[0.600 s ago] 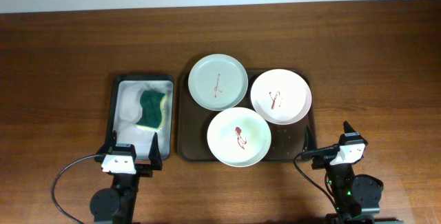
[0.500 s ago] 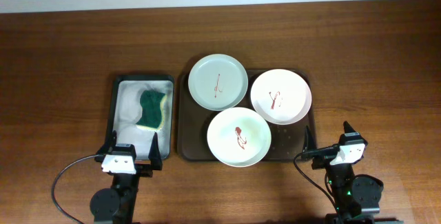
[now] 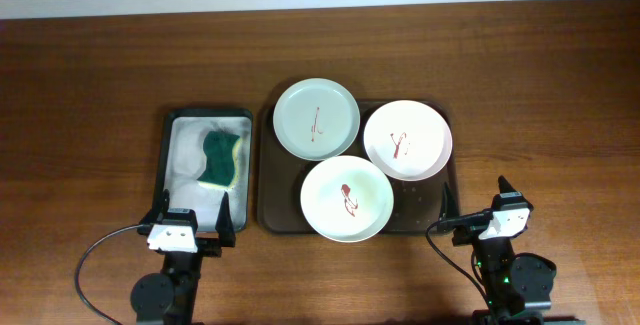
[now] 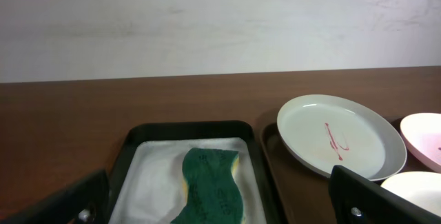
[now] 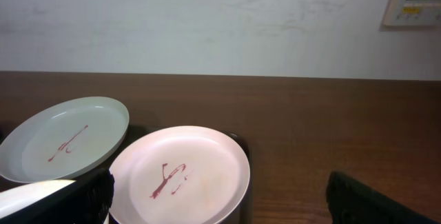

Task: Clean dirty plates on tray and stack at the side

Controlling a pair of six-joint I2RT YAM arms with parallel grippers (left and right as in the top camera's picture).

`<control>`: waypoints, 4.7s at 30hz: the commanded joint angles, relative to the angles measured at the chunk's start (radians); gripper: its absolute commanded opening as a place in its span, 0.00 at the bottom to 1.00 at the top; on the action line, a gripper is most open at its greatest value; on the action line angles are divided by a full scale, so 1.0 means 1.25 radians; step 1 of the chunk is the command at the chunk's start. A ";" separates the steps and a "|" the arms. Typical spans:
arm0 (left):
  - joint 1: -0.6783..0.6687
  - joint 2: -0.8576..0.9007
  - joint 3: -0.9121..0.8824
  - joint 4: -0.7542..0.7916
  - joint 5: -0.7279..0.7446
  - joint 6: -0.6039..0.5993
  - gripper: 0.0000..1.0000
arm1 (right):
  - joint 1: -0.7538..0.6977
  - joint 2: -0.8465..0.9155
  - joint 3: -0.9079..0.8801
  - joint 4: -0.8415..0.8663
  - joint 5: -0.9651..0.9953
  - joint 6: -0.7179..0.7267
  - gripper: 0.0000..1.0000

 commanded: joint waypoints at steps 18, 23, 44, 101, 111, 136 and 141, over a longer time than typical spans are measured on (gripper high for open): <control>-0.005 -0.004 -0.003 0.000 0.012 0.012 0.99 | 0.007 -0.006 -0.004 -0.004 -0.005 -0.005 0.99; -0.005 -0.004 -0.003 0.000 0.012 0.012 0.99 | 0.007 -0.006 -0.004 -0.004 -0.005 -0.005 0.99; -0.005 0.084 0.132 -0.162 0.009 0.012 0.99 | 0.007 0.038 0.092 -0.125 -0.005 0.101 0.98; -0.005 1.325 0.706 -0.218 -0.009 -0.004 0.75 | 0.007 0.887 0.812 -0.710 -0.265 0.100 0.99; -0.019 1.360 0.706 -0.198 -0.009 -0.003 0.70 | 0.007 0.887 0.812 -0.710 -0.265 0.100 0.99; -0.022 1.267 0.726 -0.333 -0.009 -0.028 0.00 | 0.139 1.087 0.811 -0.734 -0.254 0.086 0.66; -0.022 1.225 0.726 -0.376 -0.009 -0.043 0.00 | 0.162 1.186 0.811 -0.721 -0.253 0.085 0.62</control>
